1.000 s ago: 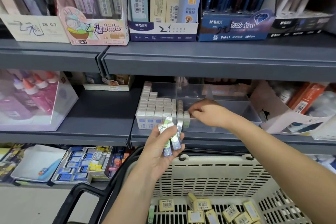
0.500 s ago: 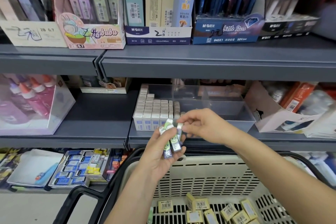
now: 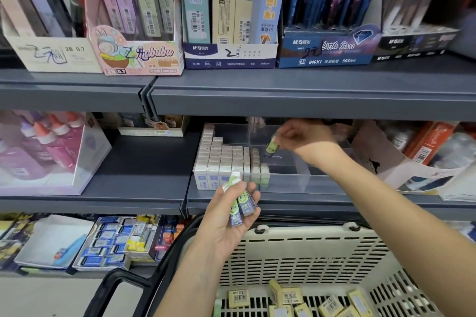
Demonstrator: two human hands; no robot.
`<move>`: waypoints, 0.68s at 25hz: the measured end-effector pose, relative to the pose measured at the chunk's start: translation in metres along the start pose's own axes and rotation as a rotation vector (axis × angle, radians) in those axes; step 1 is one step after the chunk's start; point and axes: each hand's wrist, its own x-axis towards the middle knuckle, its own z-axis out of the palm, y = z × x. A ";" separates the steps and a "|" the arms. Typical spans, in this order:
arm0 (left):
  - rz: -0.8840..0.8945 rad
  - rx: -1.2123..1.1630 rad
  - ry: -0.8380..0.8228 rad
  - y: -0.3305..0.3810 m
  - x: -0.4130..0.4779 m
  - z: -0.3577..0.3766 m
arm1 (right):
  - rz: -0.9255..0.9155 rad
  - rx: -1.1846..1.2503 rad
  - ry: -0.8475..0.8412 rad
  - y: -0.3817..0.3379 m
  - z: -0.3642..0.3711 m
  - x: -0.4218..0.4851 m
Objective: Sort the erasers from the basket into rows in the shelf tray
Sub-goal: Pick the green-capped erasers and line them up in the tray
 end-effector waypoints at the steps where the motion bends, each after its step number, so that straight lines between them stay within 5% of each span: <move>1: 0.003 0.006 0.000 0.000 0.001 0.000 | -0.012 -0.093 -0.039 0.000 0.005 0.002; 11: 0.009 0.014 -0.027 -0.001 0.003 -0.002 | 0.069 -0.169 -0.289 0.021 0.034 0.007; 17: 0.020 0.027 -0.035 -0.002 0.003 -0.001 | -0.131 -0.148 -0.114 0.005 0.023 -0.024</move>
